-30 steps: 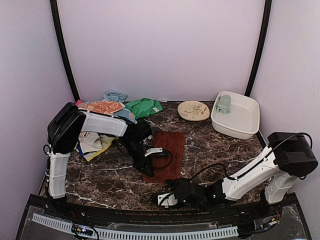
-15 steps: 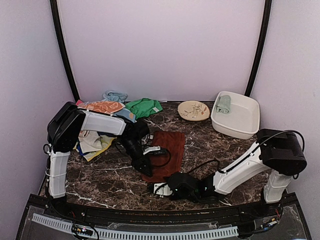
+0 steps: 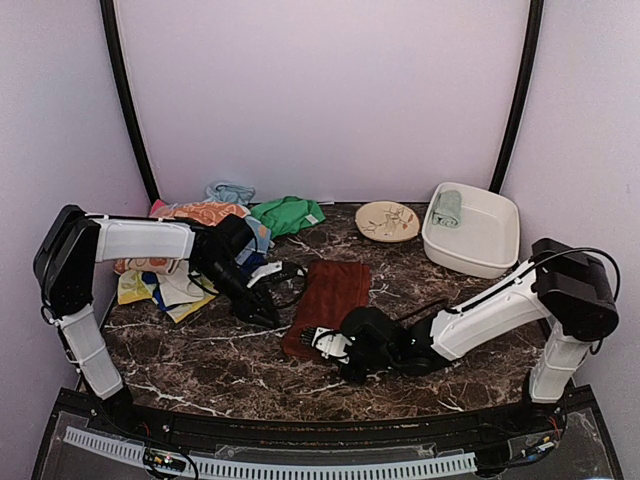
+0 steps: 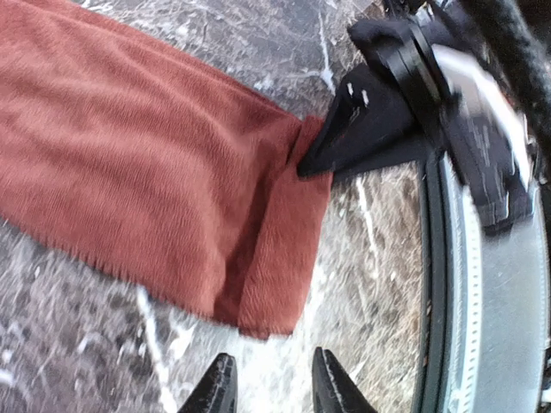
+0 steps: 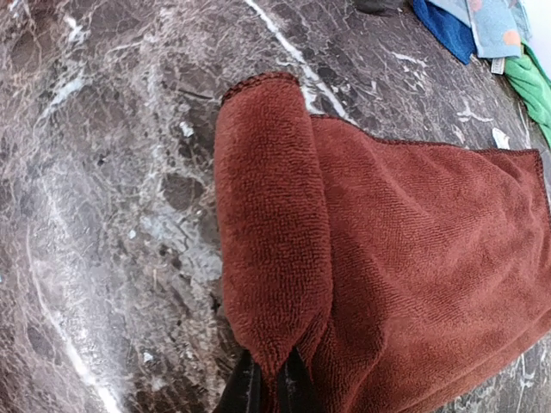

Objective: Roll the towels
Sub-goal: Roll the towel at the center of the board.

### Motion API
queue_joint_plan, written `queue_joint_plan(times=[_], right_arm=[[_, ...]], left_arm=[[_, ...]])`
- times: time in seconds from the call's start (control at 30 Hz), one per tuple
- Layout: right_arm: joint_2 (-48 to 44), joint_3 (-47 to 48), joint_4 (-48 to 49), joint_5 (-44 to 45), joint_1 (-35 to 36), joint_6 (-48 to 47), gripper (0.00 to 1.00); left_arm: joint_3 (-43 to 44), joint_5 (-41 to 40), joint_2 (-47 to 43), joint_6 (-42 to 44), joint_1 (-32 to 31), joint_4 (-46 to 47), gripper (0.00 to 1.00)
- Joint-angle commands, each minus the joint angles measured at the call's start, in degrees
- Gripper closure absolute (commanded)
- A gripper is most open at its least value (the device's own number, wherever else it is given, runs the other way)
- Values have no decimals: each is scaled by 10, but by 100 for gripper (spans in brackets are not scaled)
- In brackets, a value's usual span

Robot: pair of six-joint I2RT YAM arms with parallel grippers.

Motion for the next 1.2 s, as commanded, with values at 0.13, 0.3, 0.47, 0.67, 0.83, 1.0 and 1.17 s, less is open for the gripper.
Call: queue_joint_plan(times=[0.13, 0.3, 0.47, 0.67, 0.83, 1.0, 1.17], right_arm=[[-16, 29, -63, -232, -104, 144, 99], [7, 51, -87, -351, -164, 207, 100], [33, 64, -87, -431, -199, 253, 100], [78, 85, -100, -506, -222, 298, 100], [79, 69, -64, -535, -244, 346, 100], [82, 55, -37, -549, -249, 374, 100], [87, 55, -34, -552, -249, 384, 100]], left_arm=[[-39, -60, -61, 66, -7, 17, 69], [-37, -119, -55, 81, -73, 34, 69], [-40, -175, -51, 78, -122, 101, 68], [-16, -210, -42, 88, -143, 140, 66], [-17, -217, -19, 117, -150, 130, 47], [-27, -233, -1, 133, -156, 143, 46], [-14, -253, 26, 129, -159, 159, 53]])
